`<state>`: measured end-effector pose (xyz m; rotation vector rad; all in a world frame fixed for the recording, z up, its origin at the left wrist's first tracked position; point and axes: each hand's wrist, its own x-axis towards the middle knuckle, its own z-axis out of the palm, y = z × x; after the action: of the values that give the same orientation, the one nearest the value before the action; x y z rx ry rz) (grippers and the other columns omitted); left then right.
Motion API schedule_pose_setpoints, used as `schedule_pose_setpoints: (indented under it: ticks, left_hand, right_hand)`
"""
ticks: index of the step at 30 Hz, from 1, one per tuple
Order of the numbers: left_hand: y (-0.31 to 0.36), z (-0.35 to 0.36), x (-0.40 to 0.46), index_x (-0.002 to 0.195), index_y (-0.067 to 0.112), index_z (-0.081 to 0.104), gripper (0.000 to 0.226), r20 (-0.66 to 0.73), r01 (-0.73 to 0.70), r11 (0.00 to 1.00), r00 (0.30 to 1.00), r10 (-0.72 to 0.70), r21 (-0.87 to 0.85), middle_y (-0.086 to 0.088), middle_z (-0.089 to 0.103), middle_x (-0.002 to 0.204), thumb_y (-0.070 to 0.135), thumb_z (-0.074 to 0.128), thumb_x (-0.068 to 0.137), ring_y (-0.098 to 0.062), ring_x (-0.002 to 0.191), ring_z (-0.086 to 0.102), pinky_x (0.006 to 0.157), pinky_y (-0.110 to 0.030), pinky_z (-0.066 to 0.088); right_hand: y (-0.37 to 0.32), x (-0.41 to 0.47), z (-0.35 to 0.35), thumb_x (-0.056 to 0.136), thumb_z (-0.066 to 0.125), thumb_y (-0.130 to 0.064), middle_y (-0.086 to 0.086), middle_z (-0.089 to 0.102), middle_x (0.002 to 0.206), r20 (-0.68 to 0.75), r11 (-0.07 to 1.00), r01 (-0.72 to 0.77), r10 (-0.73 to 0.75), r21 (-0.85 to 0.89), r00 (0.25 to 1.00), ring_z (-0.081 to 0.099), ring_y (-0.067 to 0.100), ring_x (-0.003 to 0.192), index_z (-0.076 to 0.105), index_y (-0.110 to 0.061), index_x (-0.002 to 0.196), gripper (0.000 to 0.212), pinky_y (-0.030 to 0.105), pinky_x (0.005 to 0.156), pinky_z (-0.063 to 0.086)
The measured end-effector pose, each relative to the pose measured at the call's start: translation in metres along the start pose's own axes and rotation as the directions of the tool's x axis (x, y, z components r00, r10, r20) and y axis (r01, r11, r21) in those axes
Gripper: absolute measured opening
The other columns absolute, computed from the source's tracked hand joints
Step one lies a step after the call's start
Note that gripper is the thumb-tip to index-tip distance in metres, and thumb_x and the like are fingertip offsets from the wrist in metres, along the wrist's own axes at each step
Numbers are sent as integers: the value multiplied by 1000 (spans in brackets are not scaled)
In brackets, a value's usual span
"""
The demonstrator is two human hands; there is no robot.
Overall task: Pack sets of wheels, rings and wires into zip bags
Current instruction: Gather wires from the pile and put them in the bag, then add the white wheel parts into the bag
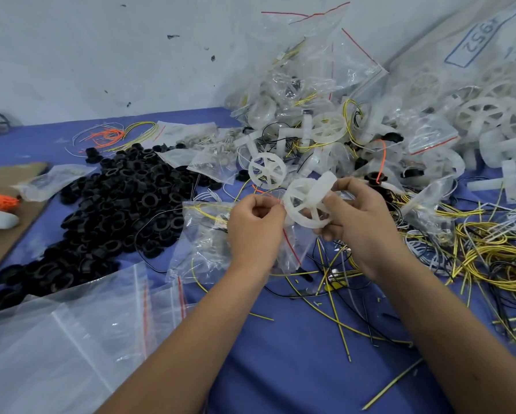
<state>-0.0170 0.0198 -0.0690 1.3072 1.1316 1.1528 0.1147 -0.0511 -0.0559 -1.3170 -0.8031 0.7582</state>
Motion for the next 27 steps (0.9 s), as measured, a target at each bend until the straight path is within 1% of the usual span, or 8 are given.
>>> schedule_pose_setpoints:
  ticks: [4, 7, 10, 14, 16, 18, 23, 27]
  left_hand:
    - [6, -1, -4, 79, 17, 68, 7, -18, -91, 992, 996, 90, -84, 11, 60, 63, 20, 67, 74, -7, 57, 52, 57, -24, 44]
    - [9, 0, -9, 84, 14, 67, 7, 7, -257, 965, 966, 258, -53, 1, 64, 71, 8, 70, 85, -10, 62, 55, 60, -27, 47]
    - [13, 1, -16, 85, 14, 65, 10, 24, -448, 894, 894, 448, 5, 2, 63, 72, 4, 66, 86, -10, 64, 58, 61, -24, 47]
    - [19, 3, -22, 87, 14, 65, 11, 83, -632, 766, 775, 626, 117, 8, 62, 75, 4, 67, 84, -13, 68, 60, 61, -28, 50]
    - [19, 5, -26, 87, 11, 66, 11, 143, -736, 648, 675, 724, 197, 5, 62, 78, 2, 69, 83, -11, 71, 57, 64, -28, 49]
    - [19, 8, -32, 86, 7, 66, 10, 194, -792, 576, 609, 769, 205, 1, 61, 78, -1, 70, 82, -13, 71, 55, 65, -28, 47]
    - [25, 13, -40, 86, 5, 68, 10, 193, -814, 559, 580, 791, 155, -1, 64, 79, -3, 72, 81, -13, 74, 57, 68, -27, 49]
    - [31, 13, -42, 87, 5, 69, 14, 200, -814, 568, 580, 790, 120, 2, 64, 80, -5, 75, 79, -5, 76, 54, 71, -18, 46]
  right_hand:
    - [2, 1, -8, 95, 70, -20, 2, 73, 65, -47, 957, 35, -51, -289, 998, 60, 13, 48, 66, -15, 91, 8, 26, 46, 45]
    - [5, -2, -6, 92, 70, -27, -2, 74, 67, 14, 752, 177, -218, -635, 976, 68, 13, 64, 65, -22, 95, 8, 30, 63, 52]
    - [3, -6, -3, 92, 71, -29, -8, 69, 67, 95, 642, 314, -352, -699, 931, 59, 6, 56, 61, -25, 99, 13, 28, 58, 44]
    - [0, -11, 6, 86, 68, -21, -8, 69, 69, 225, 706, 424, -363, -567, 904, 64, 10, 56, 59, -26, 99, 17, 29, 54, 51]
    - [1, -13, 11, 84, 59, -20, -16, 66, 68, 254, 690, 485, -416, -537, 873, 63, 1, 61, 57, -27, 92, 11, 15, 55, 45]
    - [1, -13, 13, 91, 54, -17, -18, 59, 66, 247, 693, 506, -446, -514, 861, 56, -4, 63, 55, -24, 84, 11, 9, 58, 38]
    - [-5, -19, 17, 97, 44, 15, -17, 60, 59, 236, 943, 310, -276, -123, 932, 53, -6, 54, 60, -12, 77, 38, 12, 53, 43]
    - [-7, -22, 17, 93, 40, 25, -14, 62, 64, 374, 964, 264, -236, -24, 897, 55, -5, 61, 56, -9, 81, 40, 12, 55, 45]
